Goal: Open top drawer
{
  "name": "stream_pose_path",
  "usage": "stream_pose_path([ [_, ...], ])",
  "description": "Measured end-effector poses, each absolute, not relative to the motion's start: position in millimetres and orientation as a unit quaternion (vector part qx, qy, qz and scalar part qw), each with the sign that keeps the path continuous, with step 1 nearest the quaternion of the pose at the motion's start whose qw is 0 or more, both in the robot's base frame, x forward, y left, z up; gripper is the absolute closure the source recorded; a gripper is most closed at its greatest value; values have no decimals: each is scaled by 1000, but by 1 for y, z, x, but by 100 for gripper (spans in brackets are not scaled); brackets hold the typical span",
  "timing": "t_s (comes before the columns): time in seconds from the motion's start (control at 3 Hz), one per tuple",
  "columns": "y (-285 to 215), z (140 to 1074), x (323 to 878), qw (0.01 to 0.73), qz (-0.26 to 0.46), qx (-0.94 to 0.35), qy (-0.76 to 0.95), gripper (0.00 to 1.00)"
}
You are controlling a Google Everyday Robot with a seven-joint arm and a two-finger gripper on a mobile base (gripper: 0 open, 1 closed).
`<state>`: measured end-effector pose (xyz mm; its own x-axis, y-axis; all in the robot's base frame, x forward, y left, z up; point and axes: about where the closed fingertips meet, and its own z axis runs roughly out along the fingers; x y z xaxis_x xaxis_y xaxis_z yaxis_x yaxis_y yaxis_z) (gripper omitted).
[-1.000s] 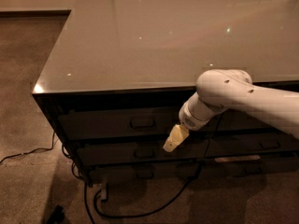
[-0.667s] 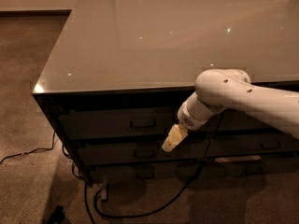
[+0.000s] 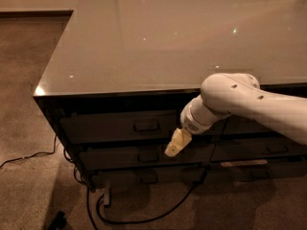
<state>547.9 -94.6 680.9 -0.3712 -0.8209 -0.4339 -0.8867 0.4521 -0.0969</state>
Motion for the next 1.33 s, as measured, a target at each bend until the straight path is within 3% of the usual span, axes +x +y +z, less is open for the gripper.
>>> stream_pose_path([
  [0.67,-82,701,544,250,33,-601,758,0],
  [1.33,-88,663,563,198,-5,-629,751,0],
])
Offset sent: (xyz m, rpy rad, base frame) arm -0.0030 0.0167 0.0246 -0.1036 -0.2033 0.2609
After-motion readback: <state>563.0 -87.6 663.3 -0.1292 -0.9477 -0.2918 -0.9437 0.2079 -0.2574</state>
